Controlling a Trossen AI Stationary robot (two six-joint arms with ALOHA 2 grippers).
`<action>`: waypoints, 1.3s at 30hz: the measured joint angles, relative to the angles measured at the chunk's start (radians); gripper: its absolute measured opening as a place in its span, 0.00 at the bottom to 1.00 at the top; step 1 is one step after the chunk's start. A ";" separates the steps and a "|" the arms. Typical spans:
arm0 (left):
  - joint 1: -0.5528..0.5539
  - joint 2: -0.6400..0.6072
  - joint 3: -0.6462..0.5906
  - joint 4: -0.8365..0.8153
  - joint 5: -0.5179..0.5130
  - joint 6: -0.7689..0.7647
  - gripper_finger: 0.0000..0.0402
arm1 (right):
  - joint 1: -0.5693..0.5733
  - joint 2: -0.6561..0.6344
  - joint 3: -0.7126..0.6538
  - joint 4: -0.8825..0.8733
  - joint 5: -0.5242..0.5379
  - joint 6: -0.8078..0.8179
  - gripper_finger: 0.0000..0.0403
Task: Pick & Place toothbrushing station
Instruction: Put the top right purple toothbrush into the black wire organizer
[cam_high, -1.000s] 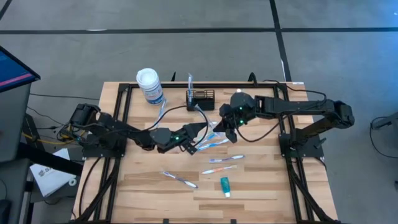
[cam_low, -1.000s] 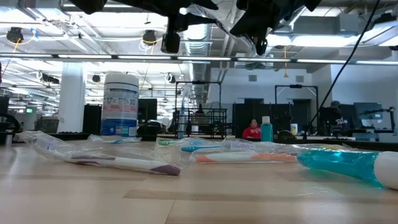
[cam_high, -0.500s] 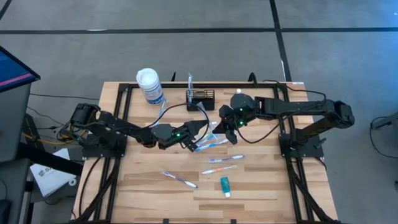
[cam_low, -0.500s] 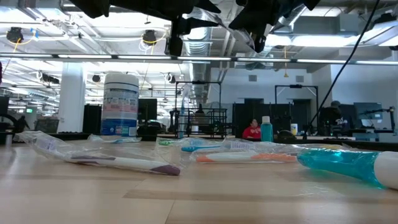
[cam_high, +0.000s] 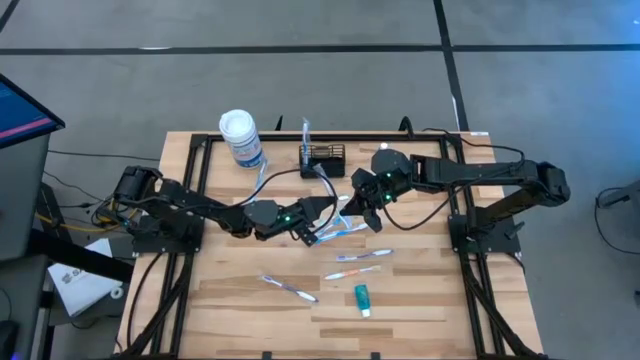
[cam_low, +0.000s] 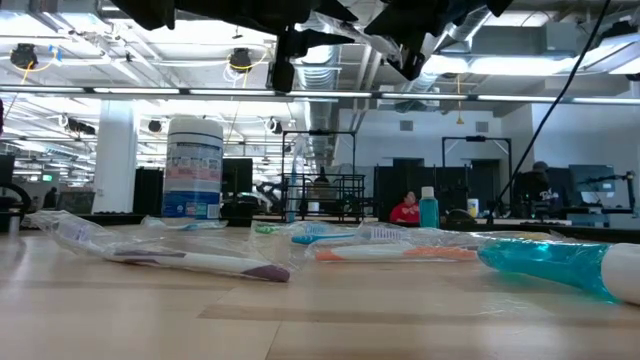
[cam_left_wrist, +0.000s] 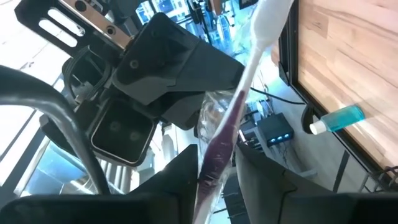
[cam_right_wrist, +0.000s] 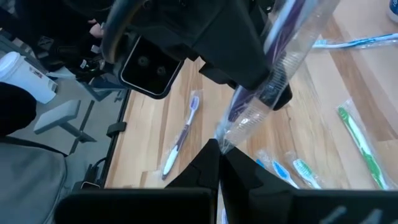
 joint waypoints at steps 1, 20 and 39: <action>0.000 0.000 0.000 0.001 -0.002 0.000 0.24 | 0.000 0.000 0.000 0.000 0.000 0.000 0.00; -0.013 0.001 -0.002 -0.010 -0.087 -0.113 0.02 | 0.000 -0.002 0.000 0.009 0.001 -0.027 0.00; -0.014 0.002 -0.002 -0.022 -0.183 -0.239 0.01 | -0.012 -0.003 0.001 -0.014 0.009 -0.062 0.05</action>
